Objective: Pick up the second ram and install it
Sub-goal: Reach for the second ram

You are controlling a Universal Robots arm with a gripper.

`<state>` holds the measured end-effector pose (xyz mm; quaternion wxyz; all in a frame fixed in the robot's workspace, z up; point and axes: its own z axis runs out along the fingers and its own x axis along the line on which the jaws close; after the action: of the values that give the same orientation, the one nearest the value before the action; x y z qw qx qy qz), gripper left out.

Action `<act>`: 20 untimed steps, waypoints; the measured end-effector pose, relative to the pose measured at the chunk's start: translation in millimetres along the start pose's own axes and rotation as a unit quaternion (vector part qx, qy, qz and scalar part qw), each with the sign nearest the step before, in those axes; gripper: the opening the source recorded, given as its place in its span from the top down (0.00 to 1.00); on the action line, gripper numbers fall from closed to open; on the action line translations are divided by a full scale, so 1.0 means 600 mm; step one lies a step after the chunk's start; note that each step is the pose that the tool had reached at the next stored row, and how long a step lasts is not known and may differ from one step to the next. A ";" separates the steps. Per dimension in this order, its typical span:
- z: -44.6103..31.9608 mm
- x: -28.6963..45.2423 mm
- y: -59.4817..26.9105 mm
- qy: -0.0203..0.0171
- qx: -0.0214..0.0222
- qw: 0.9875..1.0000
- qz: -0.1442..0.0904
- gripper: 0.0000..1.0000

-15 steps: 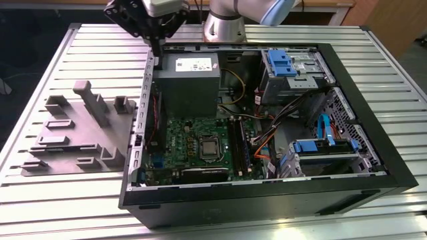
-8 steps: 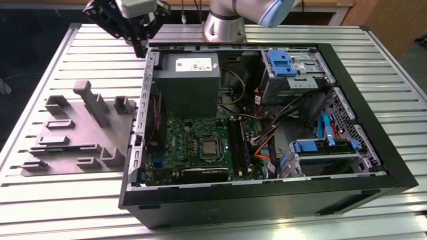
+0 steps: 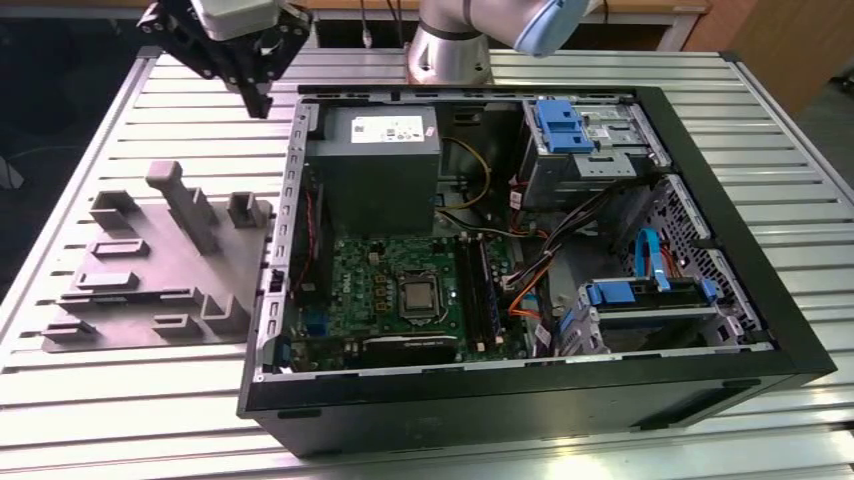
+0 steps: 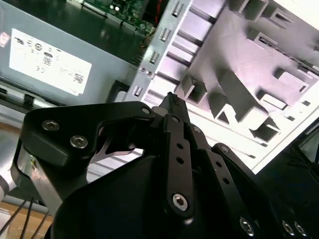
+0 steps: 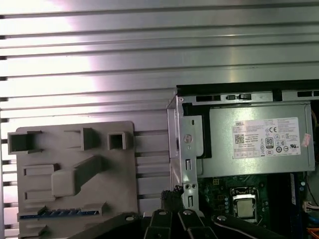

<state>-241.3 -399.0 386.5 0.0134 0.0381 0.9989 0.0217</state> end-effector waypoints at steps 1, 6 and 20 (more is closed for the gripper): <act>0.000 0.006 0.000 0.000 0.000 1.000 0.000 0.90; 0.002 0.035 -0.003 0.000 0.000 1.000 0.000 0.90; 0.016 0.101 -0.022 0.000 0.000 1.000 0.000 0.90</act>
<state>-302.4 -407.2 375.0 0.0134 0.0381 0.9989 0.0217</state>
